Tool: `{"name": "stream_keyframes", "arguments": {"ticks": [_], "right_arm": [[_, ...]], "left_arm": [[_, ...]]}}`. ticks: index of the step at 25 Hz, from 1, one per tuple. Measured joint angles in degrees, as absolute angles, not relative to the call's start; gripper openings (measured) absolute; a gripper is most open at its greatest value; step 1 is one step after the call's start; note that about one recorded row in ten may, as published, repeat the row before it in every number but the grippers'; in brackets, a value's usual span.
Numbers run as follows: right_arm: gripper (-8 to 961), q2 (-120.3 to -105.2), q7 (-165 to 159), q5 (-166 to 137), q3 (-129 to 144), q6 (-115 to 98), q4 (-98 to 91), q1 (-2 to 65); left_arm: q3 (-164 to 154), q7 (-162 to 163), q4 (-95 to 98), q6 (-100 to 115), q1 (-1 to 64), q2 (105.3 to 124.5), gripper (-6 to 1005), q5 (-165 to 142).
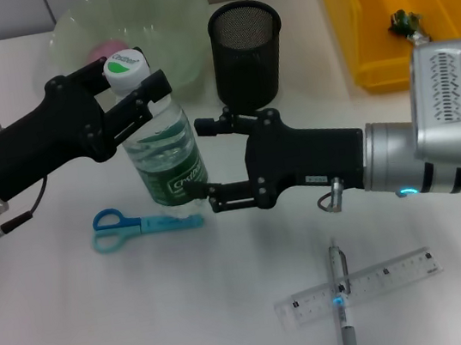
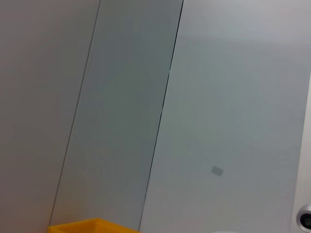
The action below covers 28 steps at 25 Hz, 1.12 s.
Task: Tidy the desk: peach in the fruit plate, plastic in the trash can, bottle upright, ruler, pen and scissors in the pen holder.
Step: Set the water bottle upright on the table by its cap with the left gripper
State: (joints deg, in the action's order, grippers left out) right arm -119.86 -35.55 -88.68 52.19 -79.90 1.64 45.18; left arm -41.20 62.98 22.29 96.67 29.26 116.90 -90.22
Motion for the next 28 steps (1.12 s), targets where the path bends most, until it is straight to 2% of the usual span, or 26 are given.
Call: {"name": "stream_keyframes", "arguments": {"ticks": [14,28], "right_arm": [[819,-119.59,-40.6,-88.8,53.1,-80.7,-4.1,40.8],[818,-119.20,-51.2,-89.9,55.2,-84.0,-15.9,32.1]], "left_arm": [[-39.3,62.5,23.8,94.3,29.3,116.53,445,-90.2],[-38.3,62.3,25.0,91.1,29.4,116.27,444,-90.2]]}}
